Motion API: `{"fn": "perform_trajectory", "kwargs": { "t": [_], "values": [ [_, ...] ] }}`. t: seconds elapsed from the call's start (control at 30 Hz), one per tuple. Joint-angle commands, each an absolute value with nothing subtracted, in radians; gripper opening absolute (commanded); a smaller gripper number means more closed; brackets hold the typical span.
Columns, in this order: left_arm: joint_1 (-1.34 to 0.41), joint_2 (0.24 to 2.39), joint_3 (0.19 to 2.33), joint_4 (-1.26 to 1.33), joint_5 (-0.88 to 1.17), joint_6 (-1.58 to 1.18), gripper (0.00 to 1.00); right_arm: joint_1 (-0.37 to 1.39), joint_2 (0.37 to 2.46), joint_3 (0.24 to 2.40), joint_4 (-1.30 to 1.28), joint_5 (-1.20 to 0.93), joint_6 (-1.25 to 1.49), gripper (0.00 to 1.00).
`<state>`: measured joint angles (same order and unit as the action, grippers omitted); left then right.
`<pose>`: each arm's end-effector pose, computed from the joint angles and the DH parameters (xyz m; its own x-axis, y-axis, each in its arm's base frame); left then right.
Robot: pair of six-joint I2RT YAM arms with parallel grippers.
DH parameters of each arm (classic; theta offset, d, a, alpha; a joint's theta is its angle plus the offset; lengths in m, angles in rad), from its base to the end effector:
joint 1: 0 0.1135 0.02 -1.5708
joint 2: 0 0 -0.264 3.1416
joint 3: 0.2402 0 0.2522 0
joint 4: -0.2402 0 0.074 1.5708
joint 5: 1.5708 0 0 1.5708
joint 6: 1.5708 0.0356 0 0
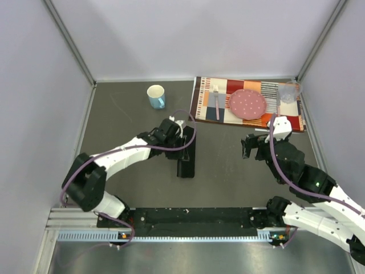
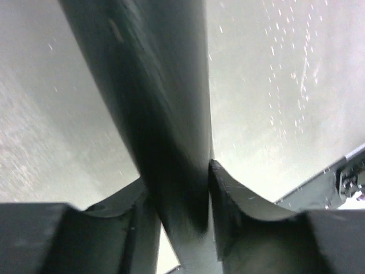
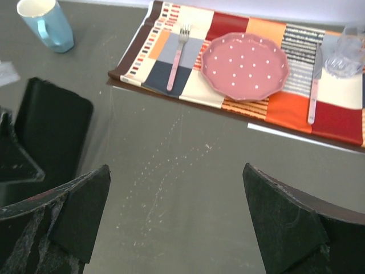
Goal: Sort the hair-cutting tools
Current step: Place the hairdressing tool bag at the center of the board, then reset both arms
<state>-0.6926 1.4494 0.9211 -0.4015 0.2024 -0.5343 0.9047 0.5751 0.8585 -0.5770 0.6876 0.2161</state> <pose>0.2224 -0.1938 0.2166 -0.8965 0.0957 -0.4326 0.3038 0.8434 -0.4432 0.0882 0.0757 0.3538 -0.2245 -0.0174 -0.9743 -0.1884 0.9817 0.0258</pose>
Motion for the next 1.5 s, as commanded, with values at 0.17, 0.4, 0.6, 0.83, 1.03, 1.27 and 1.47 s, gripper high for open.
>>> {"fn": "perform_trajectory", "kwargs": {
  "t": [0.17,0.4,0.6,0.83,1.03,1.27,1.47],
  "values": [
    [-0.661,1.583,1.074,-0.491,0.023,-0.56,0.66,0.902,0.607,0.897,-0.669,0.69,0.34,0.99],
    [-0.661,1.476,1.085,-0.676,-0.305,-0.555,0.84,0.902,0.66,0.943,-0.745,0.718,0.373,0.99],
    [-0.661,1.3,1.072,-0.779,-0.442,-0.535,0.99,0.902,0.677,0.969,-0.795,0.707,0.39,0.99],
    [-0.66,1.08,1.063,-0.799,-0.361,-0.489,0.99,0.902,0.632,0.991,-0.818,0.667,0.408,0.99],
    [-0.66,0.87,1.055,-0.776,-0.37,-0.44,0.99,0.902,0.581,1.046,-0.854,0.673,0.422,0.99],
    [-0.661,0.739,1.111,-0.827,-0.388,-0.41,0.99,0.902,0.545,1.138,-0.931,0.713,0.428,0.99],
    [-0.661,0.664,1.132,-0.828,-0.419,-0.368,0.99,0.902,0.526,1.201,-0.96,0.744,0.423,0.99]
  ]
}}
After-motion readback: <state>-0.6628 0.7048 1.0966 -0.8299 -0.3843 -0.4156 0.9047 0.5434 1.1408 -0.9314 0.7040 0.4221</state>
